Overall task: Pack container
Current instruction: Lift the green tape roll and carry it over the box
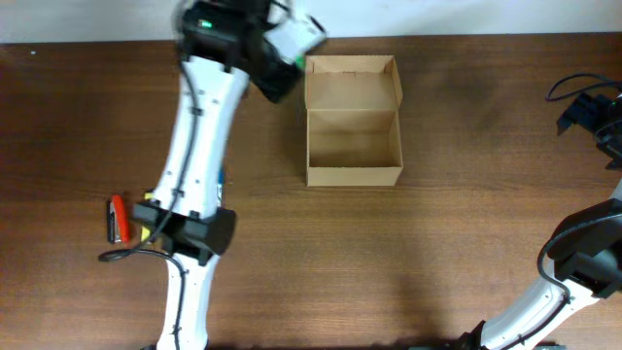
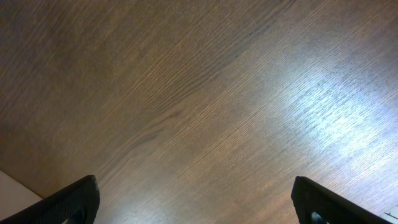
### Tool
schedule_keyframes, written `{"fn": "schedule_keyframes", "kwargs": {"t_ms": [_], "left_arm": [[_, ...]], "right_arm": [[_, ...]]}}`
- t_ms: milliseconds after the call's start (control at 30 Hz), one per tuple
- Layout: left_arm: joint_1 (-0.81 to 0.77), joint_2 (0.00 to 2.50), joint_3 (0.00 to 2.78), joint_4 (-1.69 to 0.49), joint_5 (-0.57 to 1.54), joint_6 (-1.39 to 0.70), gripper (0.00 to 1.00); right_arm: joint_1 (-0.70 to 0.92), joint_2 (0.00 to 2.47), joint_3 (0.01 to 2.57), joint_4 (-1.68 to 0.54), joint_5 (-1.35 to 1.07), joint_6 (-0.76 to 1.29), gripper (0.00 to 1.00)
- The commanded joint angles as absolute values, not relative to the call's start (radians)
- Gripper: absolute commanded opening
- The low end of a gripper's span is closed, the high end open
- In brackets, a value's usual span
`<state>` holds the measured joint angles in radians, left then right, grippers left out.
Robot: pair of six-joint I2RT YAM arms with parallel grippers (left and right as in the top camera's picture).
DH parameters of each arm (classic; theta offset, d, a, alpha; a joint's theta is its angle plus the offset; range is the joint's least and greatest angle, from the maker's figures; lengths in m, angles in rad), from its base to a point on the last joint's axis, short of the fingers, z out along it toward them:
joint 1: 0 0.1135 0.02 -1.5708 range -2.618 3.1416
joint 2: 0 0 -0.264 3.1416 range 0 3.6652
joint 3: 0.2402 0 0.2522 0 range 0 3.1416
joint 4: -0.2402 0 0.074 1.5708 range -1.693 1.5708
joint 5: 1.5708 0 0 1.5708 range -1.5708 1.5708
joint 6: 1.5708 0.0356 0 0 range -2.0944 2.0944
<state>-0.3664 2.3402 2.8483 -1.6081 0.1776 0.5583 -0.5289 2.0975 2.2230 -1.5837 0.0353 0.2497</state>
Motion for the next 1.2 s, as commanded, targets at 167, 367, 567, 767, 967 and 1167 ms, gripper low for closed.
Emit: {"fn": "schedule_keyframes", "kwargs": {"t_ms": [167, 367, 567, 767, 967, 1167], "left_arm": [[-0.488, 2.339, 2.865, -1.641, 0.293, 0.676, 0.01], [-0.518, 2.339, 2.796, -1.662, 0.303, 0.696, 0.01], [-0.571, 2.339, 2.717, -1.654, 0.2, 0.692, 0.01], [-0.631, 2.341, 2.672, -1.623, 0.098, 0.69, 0.01], [-0.643, 2.361, 2.624, -1.597, 0.054, 0.69, 0.01], [-0.643, 2.406, 2.614, -1.56, 0.029, 0.69, 0.01]], "right_arm": [[-0.53, 2.086, 2.217, -1.587, 0.029, 0.244, 0.99], [-0.531, 2.086, 2.217, -1.587, 0.007, 0.244, 0.99], [-0.531, 2.086, 2.217, -1.587, 0.0, 0.244, 0.99], [-0.531, 2.086, 2.217, -1.587, -0.001, 0.244, 1.0], [-0.53, 2.086, 2.217, -1.588, -0.001, 0.244, 0.99], [-0.53, 2.086, 2.217, -1.589, -0.006, 0.244, 1.0]]}}
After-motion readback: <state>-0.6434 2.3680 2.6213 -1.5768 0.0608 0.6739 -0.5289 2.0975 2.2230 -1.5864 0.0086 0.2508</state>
